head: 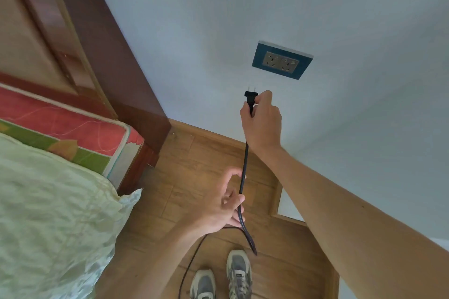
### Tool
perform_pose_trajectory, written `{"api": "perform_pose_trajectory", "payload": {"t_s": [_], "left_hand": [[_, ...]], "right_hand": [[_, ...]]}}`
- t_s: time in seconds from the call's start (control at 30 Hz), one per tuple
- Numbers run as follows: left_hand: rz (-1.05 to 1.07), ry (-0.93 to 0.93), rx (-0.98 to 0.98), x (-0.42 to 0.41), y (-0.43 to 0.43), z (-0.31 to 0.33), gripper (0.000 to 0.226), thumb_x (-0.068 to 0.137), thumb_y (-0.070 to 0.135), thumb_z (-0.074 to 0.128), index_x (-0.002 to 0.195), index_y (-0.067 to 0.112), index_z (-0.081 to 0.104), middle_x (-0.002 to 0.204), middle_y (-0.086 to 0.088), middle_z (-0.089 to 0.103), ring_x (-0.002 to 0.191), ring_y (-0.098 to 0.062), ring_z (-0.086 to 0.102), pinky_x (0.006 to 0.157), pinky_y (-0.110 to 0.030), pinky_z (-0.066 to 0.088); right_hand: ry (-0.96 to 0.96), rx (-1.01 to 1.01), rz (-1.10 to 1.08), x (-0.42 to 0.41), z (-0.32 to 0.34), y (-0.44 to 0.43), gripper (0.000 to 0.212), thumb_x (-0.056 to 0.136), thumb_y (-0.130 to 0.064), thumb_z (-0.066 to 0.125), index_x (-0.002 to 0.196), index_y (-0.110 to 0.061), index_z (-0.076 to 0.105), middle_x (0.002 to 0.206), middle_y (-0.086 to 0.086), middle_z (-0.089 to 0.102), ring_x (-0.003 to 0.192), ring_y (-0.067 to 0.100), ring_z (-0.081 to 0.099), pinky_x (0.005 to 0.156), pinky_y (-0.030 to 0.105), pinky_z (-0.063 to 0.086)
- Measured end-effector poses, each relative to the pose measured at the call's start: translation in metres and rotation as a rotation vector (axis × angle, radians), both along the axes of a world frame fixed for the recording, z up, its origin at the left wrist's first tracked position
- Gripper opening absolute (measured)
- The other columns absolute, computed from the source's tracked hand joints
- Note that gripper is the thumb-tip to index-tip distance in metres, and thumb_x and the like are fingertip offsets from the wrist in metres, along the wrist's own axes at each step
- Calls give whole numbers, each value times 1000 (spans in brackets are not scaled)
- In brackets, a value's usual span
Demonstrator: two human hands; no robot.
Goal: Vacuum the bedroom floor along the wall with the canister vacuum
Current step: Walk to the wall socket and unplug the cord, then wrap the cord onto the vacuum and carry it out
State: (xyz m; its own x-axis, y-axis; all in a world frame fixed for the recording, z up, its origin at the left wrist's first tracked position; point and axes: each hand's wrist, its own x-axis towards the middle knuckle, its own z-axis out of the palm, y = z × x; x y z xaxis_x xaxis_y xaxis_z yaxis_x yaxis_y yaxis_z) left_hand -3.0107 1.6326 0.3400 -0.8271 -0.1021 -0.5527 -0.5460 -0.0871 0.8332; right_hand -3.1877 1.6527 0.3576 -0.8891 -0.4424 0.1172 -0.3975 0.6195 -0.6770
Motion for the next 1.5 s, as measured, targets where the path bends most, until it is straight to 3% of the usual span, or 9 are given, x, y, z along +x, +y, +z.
{"api": "perform_pose_trajectory", "payload": {"t_s": [0.37,0.47,0.7,0.83,1.0,1.13,1.27,1.4,1.5], "left_hand": [[60,149,-91,36,-17,22,48,100,13,55,117,55,39,82,-11,52,86,-29,69,75,-37,63],[83,152,-132,48,-24,33,47,100,14,55,119,54,39,87,-23,54,86,-26,70,75,-34,63],[272,127,-245,66,-24,51,46,100,12,55,136,33,37,80,-20,61,79,-29,70,79,-45,62],[403,99,-292,79,-29,46,50,99,11,56,137,34,35,71,-18,53,76,-41,63,76,-51,61],[614,108,-357,111,-35,41,43,99,9,54,134,29,38,57,7,41,55,-15,47,61,-26,57],[765,62,-361,153,-38,35,46,100,12,53,123,48,40,62,-15,40,54,-36,46,62,-51,60],[871,53,-307,203,-37,37,40,101,9,51,131,32,39,53,12,39,48,-9,46,64,-46,63],[986,27,-329,256,-29,43,40,101,8,51,135,26,39,65,-5,46,59,-27,59,63,-47,63],[1049,7,-349,298,-21,43,41,101,9,51,135,27,39,63,1,44,60,-26,57,63,-45,63]], "right_hand": [[-1,-28,71,18,28,-22,18,100,-25,54,107,-10,45,81,7,67,60,21,62,55,38,54],[-5,-16,150,28,38,-34,18,100,-25,54,105,-11,46,72,3,64,57,20,60,55,42,54],[96,28,419,42,63,-69,21,100,-25,54,106,-6,46,58,-5,49,45,10,45,47,27,36],[122,-12,525,63,69,-99,22,99,-27,56,109,-9,47,68,0,59,50,13,52,51,26,45],[59,-53,706,108,69,-139,22,97,-32,59,108,-15,50,78,1,65,63,15,63,63,31,58],[-59,-94,883,161,67,-167,20,96,-29,61,106,-14,52,79,2,65,66,17,66,67,42,59],[-125,-110,1016,224,66,-183,16,92,-23,64,97,-15,50,74,2,60,67,21,63,67,50,55],[-171,-87,1163,287,65,-195,15,90,-15,65,95,-17,51,64,0,52,54,10,47,56,33,40],[-226,-52,1242,338,64,-200,16,91,-14,64,102,-14,53,60,0,51,48,4,44,50,18,33]]}}
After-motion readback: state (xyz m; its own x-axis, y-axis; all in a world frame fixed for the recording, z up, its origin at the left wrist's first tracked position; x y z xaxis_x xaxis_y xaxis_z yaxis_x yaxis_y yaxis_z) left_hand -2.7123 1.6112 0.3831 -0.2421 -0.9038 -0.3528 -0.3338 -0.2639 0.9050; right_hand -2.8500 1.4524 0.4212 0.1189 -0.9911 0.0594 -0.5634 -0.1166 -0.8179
